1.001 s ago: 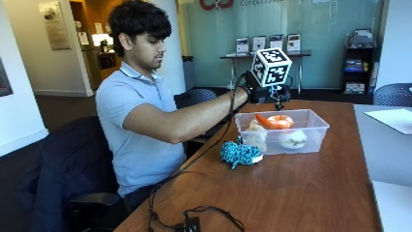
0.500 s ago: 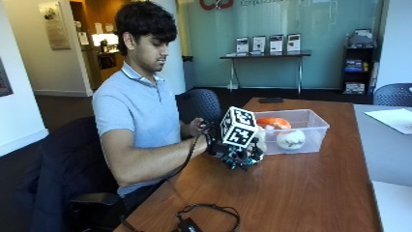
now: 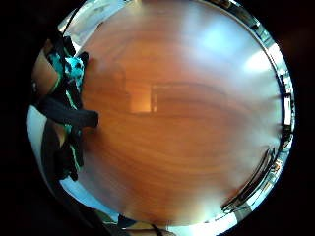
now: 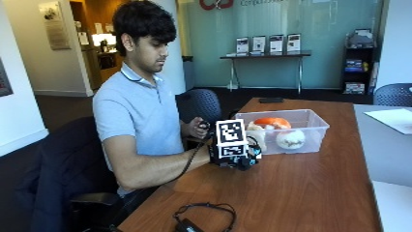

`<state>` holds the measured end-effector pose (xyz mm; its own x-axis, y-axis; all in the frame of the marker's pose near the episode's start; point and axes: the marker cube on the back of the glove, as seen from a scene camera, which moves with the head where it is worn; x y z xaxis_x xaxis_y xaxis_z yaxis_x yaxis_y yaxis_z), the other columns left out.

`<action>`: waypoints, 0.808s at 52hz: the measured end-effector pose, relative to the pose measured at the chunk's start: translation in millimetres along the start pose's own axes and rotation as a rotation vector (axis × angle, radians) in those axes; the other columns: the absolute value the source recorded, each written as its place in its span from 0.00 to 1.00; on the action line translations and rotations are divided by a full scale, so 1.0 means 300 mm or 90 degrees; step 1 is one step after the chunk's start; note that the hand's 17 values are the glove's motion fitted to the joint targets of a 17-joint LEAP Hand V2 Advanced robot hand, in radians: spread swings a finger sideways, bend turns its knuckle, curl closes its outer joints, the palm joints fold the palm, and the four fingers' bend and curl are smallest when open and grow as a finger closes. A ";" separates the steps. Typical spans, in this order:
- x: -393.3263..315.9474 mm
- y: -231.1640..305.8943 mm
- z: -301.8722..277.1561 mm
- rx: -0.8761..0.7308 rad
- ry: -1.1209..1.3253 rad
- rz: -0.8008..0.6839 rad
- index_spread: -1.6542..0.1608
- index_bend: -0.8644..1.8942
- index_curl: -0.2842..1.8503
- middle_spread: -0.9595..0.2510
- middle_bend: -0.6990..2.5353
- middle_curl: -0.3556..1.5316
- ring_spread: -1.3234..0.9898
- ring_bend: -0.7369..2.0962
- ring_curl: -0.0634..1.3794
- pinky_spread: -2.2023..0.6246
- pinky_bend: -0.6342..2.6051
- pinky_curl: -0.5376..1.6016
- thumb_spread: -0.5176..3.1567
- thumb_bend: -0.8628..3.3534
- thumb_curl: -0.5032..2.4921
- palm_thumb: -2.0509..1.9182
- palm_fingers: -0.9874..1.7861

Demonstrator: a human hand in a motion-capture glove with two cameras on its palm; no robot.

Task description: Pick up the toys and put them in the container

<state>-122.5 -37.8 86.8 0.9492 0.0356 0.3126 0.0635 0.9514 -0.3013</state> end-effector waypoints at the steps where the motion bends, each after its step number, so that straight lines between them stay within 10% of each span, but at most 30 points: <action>1: 0.010 -0.004 -0.023 0.011 -0.003 0.006 0.84 0.34 0.15 0.82 0.34 0.45 0.48 0.73 0.51 0.67 0.71 0.49 0.61 0.35 0.30 0.60 0.56; 25: -0.169 -0.307 -0.684 0.263 -0.040 -0.035 0.82 0.40 0.22 0.79 0.33 0.47 0.47 0.70 0.49 0.66 0.67 0.50 0.56 0.41 0.38 0.68 0.61; 42: -0.635 -0.484 -0.603 0.181 0.002 -0.156 0.81 0.42 0.26 0.78 0.30 0.48 0.48 0.67 0.48 0.66 0.66 0.50 0.50 0.38 0.42 0.67 0.60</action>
<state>-256.8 -237.9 -92.0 0.9173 -0.2039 0.3421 0.2008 0.9786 0.0448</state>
